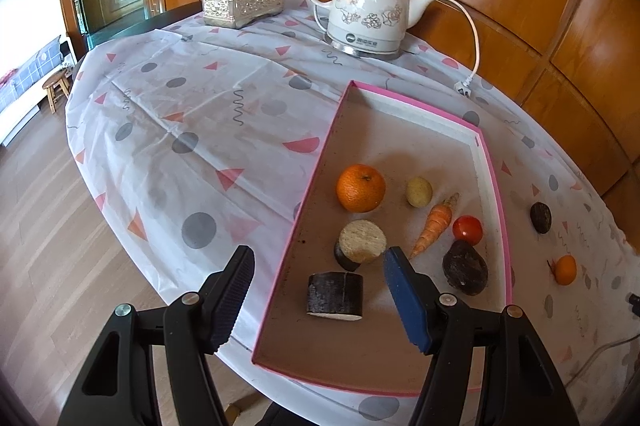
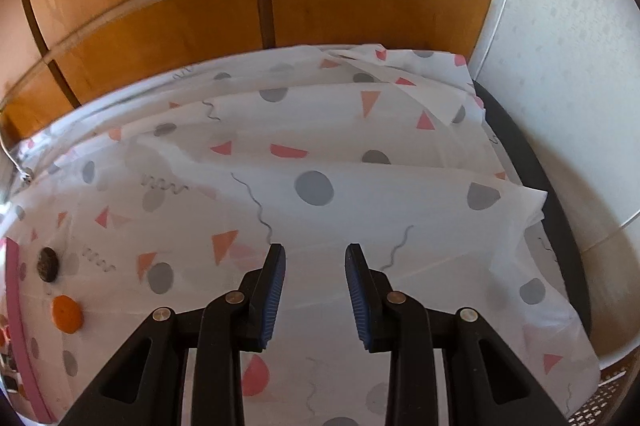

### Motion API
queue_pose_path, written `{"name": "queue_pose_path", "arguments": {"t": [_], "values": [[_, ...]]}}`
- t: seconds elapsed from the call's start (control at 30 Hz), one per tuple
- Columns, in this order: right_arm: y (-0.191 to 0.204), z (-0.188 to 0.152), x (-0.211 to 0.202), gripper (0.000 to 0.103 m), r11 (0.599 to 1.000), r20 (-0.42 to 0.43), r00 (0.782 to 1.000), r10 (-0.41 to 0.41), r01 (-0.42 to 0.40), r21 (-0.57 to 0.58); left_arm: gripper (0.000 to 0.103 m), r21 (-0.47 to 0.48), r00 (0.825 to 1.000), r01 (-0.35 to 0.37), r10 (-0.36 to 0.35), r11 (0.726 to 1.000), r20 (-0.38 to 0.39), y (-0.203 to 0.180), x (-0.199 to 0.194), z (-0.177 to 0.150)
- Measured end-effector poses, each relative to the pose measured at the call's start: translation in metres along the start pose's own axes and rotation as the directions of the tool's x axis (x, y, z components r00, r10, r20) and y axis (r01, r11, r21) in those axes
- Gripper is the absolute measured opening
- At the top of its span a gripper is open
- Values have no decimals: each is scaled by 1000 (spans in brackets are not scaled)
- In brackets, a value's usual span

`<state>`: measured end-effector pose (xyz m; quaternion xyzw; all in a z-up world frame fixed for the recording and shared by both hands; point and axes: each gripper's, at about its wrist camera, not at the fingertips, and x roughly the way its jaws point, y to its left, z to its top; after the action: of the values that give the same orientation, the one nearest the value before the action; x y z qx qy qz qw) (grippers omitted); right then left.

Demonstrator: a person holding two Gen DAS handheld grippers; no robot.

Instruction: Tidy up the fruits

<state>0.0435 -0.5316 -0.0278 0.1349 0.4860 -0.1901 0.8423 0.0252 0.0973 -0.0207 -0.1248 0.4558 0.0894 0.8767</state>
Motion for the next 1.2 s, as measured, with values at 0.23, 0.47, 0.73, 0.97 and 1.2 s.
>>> {"name": "queue_pose_path", "arguments": {"t": [0.23,0.47,0.73,0.97,1.2], "values": [[-20,-1,12,31,995,-69,995,-70,74,68,68,6,1000,-6,6,1000,-3,-5,2,2],[-24,2,11,31,994,-62,996,-64,69,83,68,50,1000,21,-21,999,-10,-26,4,5],[-35,5,7,35,989,-50,997,-52,58,135,68,198,991,135,-132,971,-33,-91,4,9],[-42,5,6,36,983,-57,998,-5,15,185,68,388,965,261,-248,884,-86,-175,6,-3],[-36,5,6,36,983,-57,998,39,-28,181,68,518,933,357,-319,777,-166,-250,18,-24]]}}
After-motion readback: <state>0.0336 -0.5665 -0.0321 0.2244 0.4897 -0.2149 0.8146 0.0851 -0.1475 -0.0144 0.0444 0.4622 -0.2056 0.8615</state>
